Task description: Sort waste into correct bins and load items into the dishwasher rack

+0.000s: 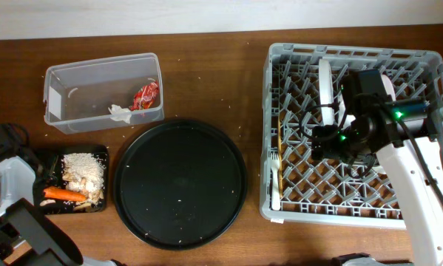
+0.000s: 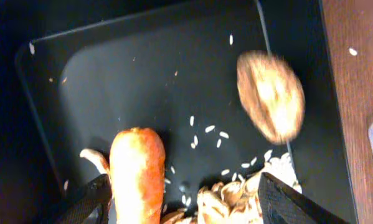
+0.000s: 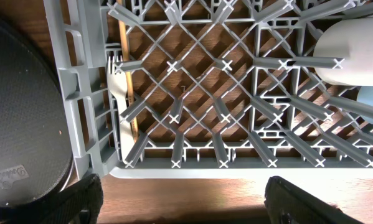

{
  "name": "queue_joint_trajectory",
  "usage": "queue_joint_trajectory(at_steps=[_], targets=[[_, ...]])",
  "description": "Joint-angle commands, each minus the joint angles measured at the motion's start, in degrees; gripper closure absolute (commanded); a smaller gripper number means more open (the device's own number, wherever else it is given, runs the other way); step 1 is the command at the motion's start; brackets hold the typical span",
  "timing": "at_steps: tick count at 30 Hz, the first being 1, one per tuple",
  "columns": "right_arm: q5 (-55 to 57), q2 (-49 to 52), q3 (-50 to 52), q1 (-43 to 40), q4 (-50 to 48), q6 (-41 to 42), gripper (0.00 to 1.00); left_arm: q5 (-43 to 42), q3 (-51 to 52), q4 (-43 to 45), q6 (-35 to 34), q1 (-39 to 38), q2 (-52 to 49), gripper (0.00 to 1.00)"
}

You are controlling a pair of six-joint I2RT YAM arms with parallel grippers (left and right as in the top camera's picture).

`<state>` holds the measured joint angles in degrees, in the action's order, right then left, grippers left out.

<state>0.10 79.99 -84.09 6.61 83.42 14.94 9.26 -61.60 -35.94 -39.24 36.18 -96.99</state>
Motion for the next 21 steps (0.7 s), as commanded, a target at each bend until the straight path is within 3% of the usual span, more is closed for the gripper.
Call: queue_joint_trajectory(at_steps=[1,6,14,17,21], targets=[[0.28,0.22,0.31,-0.33,0.15,-0.09,0.13,-5.07,-4.76,-2.75,3.15,0.31,0.74,0.21],[-3.37,0.22,0.31,-0.31,-1.62,-0.11,0.10,-10.10,-9.60,-8.04,7.08,-4.37,4.90,0.16],[-7.67,0.22,0.31,-0.33,-3.28,-0.15,0.04,-10.12,-9.75,-16.13,17.05,-29.29,8.94,0.13],[-10.47,0.22,0.31,-0.33,-4.35,-1.36,0.02,-9.94,-10.49,-20.15,20.87,-39.17,8.94,0.01],[-11.50,0.22,0.28,-1.55,-6.49,-2.82,0.00,-9.94,-13.53,-28.83,27.96,-47.67,8.94,0.01]])
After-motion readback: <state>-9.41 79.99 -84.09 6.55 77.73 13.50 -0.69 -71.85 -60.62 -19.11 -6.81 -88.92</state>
